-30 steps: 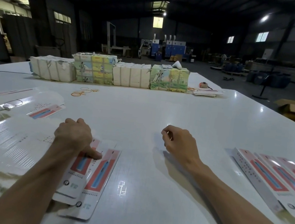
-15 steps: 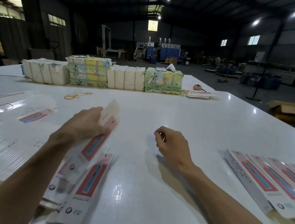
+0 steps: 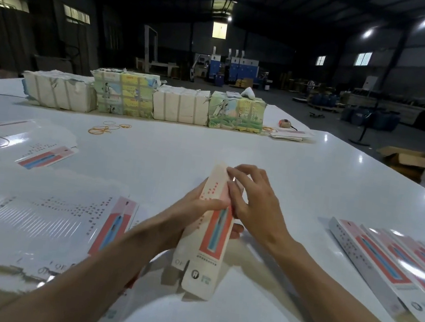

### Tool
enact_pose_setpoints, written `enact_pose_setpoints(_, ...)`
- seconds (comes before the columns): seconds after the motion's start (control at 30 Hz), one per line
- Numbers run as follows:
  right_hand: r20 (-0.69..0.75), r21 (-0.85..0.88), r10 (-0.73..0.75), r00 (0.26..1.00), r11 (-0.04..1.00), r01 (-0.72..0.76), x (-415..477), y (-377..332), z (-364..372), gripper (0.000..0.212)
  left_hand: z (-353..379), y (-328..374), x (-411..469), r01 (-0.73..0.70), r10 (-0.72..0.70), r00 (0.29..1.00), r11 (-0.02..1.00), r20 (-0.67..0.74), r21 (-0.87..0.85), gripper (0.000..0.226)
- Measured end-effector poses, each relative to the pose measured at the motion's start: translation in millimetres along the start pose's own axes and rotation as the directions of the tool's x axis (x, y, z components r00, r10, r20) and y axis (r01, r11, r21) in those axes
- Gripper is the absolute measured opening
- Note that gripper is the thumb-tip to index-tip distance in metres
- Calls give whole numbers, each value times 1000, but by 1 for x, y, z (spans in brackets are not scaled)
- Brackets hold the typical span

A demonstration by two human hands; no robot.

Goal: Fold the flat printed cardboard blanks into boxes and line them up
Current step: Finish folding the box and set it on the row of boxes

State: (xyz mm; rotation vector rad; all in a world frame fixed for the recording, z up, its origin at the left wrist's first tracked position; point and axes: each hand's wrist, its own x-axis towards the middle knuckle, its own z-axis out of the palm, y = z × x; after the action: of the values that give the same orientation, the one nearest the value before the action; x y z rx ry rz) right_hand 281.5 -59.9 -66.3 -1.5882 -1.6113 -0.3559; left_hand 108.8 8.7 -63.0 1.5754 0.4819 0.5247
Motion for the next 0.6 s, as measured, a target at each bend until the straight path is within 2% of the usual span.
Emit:
enact_pose_setpoints(0.1, 31, 25, -16, 999, 1000, 15, 0, -2, 3, 35, 0, -7, 4, -14, 19, 995, 998, -93, 60, 46)
enact_pose_setpoints(0.2, 87, 93, -18, 996, 996, 10, 1, -5, 3, 30, -3, -8, 7, -17, 24, 988, 999, -152, 48, 53)
enact_pose_setpoints(0.37, 144, 285, 118, 983, 946, -155, 4, -10, 1, 16, -3, -7, 1, 83, -97, 993, 980, -68, -178, 71)
enact_pose_setpoints(0.47, 137, 366, 224, 965, 894, -259, 11, -8, -5, 8, -1, -5, -3, 138, -141, 990, 970, 0, -202, 78)
enact_pose_setpoints(0.6, 182, 460, 303, 936, 815, -353, 17, -4, -17, 9, 0, 6, -5, 152, -138, 987, 969, 83, -196, 79)
